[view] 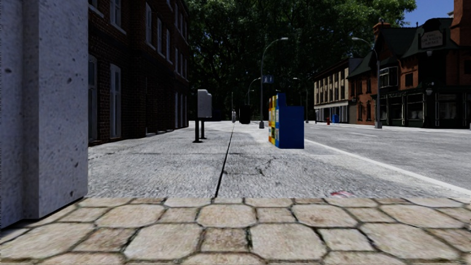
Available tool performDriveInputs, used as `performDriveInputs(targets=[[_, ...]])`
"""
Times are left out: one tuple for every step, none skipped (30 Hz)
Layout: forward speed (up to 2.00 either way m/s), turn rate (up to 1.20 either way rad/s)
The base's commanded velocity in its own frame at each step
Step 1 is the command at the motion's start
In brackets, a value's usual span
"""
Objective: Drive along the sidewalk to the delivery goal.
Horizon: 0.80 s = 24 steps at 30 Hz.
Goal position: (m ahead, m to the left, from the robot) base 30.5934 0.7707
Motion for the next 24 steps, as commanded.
performDriveInputs(targets=[[2.0,0.0],[2.0,0.0],[2.0,0.0],[2.0,0.0],[2.0,0.0],[2.0,0.0],[2.0,0.0],[2.0,0.0],[2.0,0.0],[2.0,0.0],[2.0,0.0],[2.0,0.0],[2.0,0.0],[2.0,0.0],[2.0,0.0],[2.0,0.0],[2.0,0.0],[2.0,0.0],[2.0,0.0],[2.0,0.0],[2.0,0.0],[2.0,0.0],[2.0,0.0],[2.0,0.0]])
